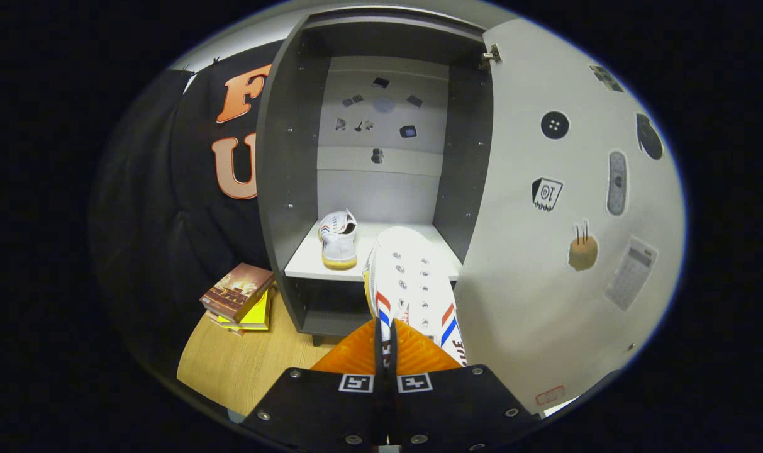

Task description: Open the shoe cabinet door, grab the shoes and put them into the shoe cabinet, then close the shoe cabinet door.

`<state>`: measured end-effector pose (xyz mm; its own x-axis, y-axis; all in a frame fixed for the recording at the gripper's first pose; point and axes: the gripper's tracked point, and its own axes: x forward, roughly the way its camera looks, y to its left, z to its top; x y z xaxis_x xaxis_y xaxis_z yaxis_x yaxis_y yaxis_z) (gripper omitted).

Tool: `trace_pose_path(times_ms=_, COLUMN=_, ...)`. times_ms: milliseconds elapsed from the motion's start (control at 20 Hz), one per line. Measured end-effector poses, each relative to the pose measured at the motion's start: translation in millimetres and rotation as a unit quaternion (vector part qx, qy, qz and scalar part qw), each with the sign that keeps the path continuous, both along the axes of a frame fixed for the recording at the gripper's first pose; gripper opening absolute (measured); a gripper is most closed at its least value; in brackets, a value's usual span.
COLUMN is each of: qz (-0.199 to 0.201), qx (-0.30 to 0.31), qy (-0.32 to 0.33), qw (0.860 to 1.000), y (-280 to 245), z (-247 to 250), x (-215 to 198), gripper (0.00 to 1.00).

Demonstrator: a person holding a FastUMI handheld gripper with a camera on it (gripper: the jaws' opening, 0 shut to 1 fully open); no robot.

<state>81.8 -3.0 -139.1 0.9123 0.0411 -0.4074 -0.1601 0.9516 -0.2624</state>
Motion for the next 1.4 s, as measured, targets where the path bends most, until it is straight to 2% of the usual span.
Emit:
trace_pose_path(times_ms=200, qz=0.002, qx=-0.007, qy=-0.008, qw=1.0, y=9, z=24, x=49, gripper=0.0)
trace_pose_path(times_ms=400, qz=0.006, qx=-0.018, qy=0.003, qw=1.0, y=17, z=20, x=118, gripper=0.0)
trace_pose_path(times_ms=700, qz=0.003, qx=-0.04, qy=0.048, qw=0.998, y=30, z=-27, x=232, gripper=0.0)
trace_pose_path(times_ms=900, qz=-0.002, qx=-0.037, qy=0.091, qw=0.995, y=38, z=-72, x=291, gripper=0.0)
trace_pose_path(times_ms=1050, qz=-0.004, qx=-0.042, qy=0.101, qw=0.994, y=43, z=-92, x=312, gripper=0.0)
trace_pose_path(times_ms=1250, qz=0.007, qx=-0.051, qy=0.076, qw=0.996, y=44, z=-92, x=330, gripper=0.0)
trace_pose_path(times_ms=1350, qz=-0.002, qx=-0.048, qy=0.072, qw=0.996, y=40, z=-89, x=330, gripper=0.09)
trace_pose_path(times_ms=1400, qz=-0.009, qx=-0.047, qy=0.064, qw=0.997, y=37, z=-82, x=325, gripper=0.21)
